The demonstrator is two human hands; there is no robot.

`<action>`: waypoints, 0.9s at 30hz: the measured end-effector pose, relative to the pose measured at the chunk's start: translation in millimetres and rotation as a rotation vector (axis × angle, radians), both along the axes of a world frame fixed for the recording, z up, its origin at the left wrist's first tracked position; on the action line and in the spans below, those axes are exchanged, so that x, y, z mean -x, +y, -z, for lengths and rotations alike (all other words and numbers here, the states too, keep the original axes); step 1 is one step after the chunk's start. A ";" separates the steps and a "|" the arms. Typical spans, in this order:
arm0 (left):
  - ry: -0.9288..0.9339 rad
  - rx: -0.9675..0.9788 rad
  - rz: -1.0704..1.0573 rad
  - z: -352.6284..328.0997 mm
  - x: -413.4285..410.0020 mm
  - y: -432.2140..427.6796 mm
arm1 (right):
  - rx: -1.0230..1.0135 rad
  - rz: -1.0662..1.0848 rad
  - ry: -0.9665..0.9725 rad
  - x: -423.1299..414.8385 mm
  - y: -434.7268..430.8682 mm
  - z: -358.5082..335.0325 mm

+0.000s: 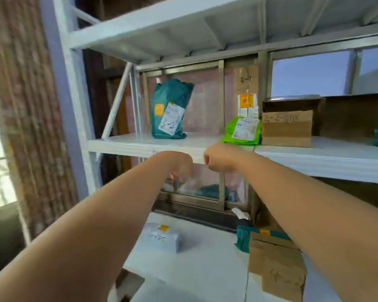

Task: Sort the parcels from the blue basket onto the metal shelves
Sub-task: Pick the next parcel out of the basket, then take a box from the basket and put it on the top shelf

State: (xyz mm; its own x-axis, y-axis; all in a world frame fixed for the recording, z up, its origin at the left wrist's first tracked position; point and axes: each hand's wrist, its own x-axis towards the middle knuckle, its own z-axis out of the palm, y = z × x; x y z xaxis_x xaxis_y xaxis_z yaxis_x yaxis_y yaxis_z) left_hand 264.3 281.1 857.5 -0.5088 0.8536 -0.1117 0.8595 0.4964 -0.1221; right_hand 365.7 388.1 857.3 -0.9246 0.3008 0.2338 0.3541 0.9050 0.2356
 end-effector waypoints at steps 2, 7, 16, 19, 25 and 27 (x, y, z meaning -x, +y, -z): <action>-0.054 -0.052 -0.148 13.5 34.6 -46.8 | 0.036 -0.079 -0.113 45.0 -42.5 13.1; -0.092 0.097 -0.429 39.1 90.8 -148.2 | 0.069 -0.334 -0.281 142.3 -150.8 38.0; -0.307 0.046 -0.731 104.9 155.0 -291.2 | 0.090 -0.681 -0.443 256.1 -263.2 99.1; -0.350 0.023 -0.857 140.0 188.7 -320.9 | 0.116 -0.726 -0.499 297.6 -274.3 143.6; -0.458 0.152 -0.987 253.6 252.5 -329.7 | 0.205 -0.792 -0.769 375.1 -282.5 269.9; -0.536 0.171 -1.006 297.2 270.4 -324.2 | 0.239 -0.838 -0.829 397.9 -285.0 312.9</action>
State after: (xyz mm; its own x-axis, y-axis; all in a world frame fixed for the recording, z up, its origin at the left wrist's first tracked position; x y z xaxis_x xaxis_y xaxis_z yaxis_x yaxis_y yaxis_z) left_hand -6.1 -43.0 560.3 -0.8030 0.0414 -0.5946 0.0460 0.9989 0.0074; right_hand -32.2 103.2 544.4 -0.6962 -0.5111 -0.5040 -0.5453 0.8332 -0.0916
